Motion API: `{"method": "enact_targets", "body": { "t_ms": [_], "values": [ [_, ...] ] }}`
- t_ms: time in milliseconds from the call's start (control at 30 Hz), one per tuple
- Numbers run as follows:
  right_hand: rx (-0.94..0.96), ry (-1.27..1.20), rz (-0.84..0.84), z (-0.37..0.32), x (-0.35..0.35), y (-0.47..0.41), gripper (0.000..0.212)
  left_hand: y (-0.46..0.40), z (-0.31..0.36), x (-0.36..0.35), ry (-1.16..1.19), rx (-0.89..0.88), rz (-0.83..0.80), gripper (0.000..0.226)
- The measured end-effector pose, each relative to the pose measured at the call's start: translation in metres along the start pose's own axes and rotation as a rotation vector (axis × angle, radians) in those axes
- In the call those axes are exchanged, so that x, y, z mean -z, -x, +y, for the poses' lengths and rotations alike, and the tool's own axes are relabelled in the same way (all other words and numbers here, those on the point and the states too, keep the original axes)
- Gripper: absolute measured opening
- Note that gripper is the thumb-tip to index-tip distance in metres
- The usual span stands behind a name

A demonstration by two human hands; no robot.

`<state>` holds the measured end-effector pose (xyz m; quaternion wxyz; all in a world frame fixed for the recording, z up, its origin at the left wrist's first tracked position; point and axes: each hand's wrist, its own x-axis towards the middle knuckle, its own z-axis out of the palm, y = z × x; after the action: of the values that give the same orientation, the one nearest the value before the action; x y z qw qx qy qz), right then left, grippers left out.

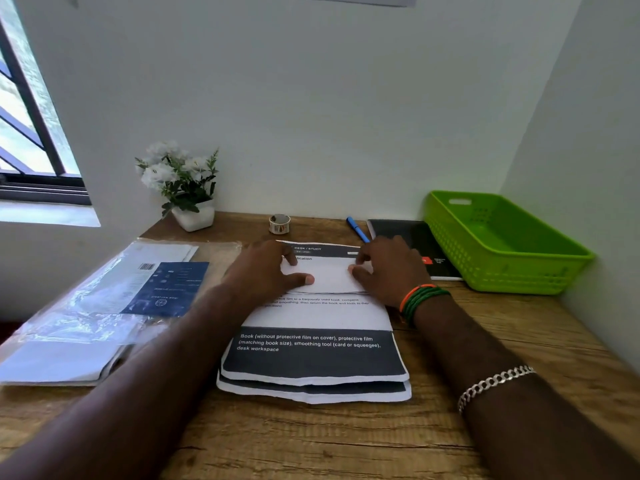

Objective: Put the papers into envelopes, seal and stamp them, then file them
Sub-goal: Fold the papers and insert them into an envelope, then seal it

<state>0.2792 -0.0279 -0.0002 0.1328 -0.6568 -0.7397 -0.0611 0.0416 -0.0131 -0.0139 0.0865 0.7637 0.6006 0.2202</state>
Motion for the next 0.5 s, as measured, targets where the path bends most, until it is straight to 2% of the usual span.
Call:
{"method": "enact_targets", "body": {
  "t_ms": [100, 267, 367, 500],
  "values": [
    [0.099, -0.068, -0.044, -0.002, -0.007, -0.002, 0.032, -0.002, -0.001, -0.002, -0.020, 0.004, -0.003, 0.053],
    [0.088, -0.150, -0.011, -0.002, -0.009, -0.007, 0.018, -0.002, -0.002, -0.003, -0.029, -0.028, -0.003, 0.048],
    [0.095, -0.354, 0.067, 0.000, -0.008, -0.008, 0.010, -0.001, 0.006, -0.003, -0.025, -0.117, 0.100, 0.039],
    [0.180, -0.687, 0.189, -0.005, 0.003, -0.003, 0.006, -0.001, 0.021, 0.004, 0.086, -0.329, 0.271, 0.019]
  ]
}}
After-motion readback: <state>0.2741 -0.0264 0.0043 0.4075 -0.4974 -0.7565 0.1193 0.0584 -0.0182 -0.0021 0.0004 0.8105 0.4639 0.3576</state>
